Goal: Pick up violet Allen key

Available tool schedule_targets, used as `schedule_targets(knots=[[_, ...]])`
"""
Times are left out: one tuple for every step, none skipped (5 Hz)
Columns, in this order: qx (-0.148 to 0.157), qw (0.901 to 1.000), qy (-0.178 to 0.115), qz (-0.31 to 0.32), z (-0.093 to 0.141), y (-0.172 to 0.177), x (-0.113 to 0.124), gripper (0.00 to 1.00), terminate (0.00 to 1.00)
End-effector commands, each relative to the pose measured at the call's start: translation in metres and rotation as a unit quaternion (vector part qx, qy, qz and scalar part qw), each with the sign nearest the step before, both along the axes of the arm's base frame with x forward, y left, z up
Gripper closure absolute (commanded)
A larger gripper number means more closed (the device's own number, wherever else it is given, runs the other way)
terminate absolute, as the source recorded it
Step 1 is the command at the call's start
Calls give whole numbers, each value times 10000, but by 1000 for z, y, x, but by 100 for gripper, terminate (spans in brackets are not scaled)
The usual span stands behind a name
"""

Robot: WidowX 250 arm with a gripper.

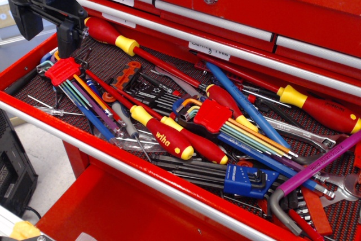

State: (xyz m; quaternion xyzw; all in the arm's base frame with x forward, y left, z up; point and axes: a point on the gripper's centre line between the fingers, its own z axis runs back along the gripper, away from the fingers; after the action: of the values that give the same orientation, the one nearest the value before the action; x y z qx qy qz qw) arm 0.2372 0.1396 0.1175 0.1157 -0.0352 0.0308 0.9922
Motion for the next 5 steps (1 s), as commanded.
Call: schedule_targets(knots=[[0, 10000, 0, 0, 0, 0, 0, 0, 0], [116, 9998, -94, -137, 1, -50, 9, 0, 0], [302, 9982, -273, -444, 10, -101, 12, 0, 0], [217, 9980, -482, -337, 8, -151, 12, 0, 0], [108, 9962, -586, -631, 6, -200, 14, 0, 0]])
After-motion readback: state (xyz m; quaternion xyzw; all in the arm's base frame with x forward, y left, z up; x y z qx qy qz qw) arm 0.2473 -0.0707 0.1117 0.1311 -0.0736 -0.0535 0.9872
